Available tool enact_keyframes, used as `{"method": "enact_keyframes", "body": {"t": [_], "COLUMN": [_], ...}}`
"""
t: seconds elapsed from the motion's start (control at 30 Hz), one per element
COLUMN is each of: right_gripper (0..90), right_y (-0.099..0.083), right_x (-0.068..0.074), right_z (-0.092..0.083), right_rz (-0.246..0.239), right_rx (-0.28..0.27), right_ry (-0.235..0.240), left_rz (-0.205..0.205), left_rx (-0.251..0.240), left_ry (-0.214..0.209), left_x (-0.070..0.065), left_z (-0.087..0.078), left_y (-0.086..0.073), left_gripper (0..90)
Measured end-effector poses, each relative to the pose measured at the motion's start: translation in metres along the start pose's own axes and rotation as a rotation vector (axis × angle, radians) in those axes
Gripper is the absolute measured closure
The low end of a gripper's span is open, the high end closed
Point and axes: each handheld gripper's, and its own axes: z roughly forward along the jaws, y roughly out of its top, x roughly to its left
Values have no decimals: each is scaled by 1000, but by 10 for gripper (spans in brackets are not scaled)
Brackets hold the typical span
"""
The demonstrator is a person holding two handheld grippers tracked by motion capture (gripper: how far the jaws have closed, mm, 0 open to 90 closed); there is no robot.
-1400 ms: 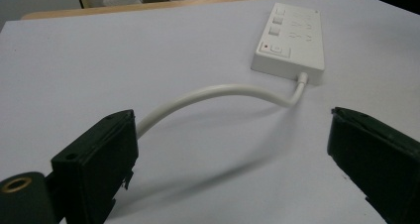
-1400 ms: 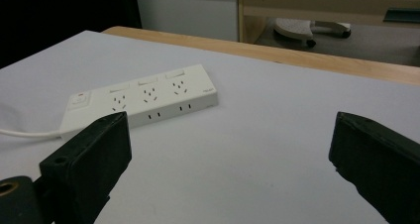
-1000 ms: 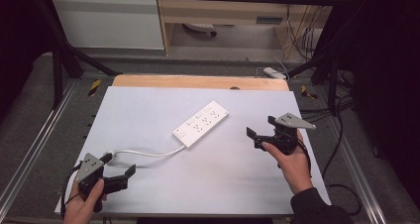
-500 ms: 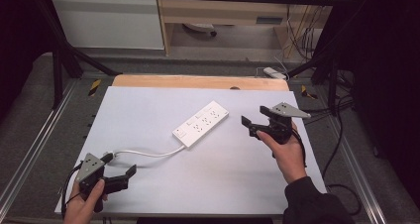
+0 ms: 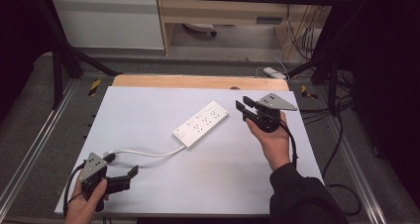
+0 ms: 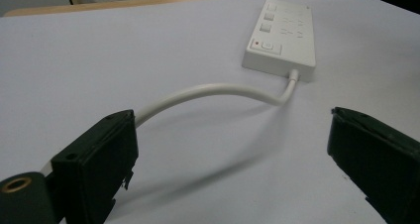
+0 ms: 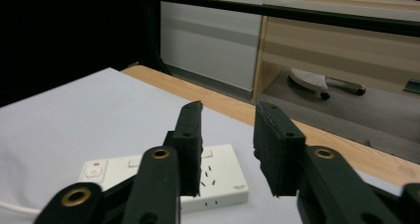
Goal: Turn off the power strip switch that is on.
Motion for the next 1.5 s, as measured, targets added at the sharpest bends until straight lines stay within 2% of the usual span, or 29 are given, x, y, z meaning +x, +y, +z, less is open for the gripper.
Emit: {"method": "enact_keyframes", "body": {"t": [0.03,0.07,0.2,0.27,0.4,0.57,0.87,1.27,1.5], "right_gripper": [681,730,821,838,890,900,900,900,900], "right_y": [0,3,3,2,-5,-4,0,4,0], "right_x": [0,3,11,13,21,27,19,21,24], "right_z": [0,3,11,14,30,42,64,91,111], "right_rz": [0,-10,-19,-23,5,4,22,10,0], "right_rx": [0,-8,-5,0,16,29,48,75,114], "right_ry": [0,2,14,19,55,72,74,76,94], "left_rz": [0,2,-4,-5,1,1,-4,2,13], "left_rx": [-2,-7,-11,-10,-8,-5,0,-3,-1], "left_ry": [-1,0,-2,1,10,14,9,0,-3], "left_x": [-1,-2,-1,-1,-2,-2,-2,-3,-3], "left_z": [-1,-1,-3,-3,-4,-2,-1,-1,-1], "left_y": [0,0,0,0,0,0,-1,0,0], "left_gripper": [53,53,53,53,53,53,53,53,53]}}
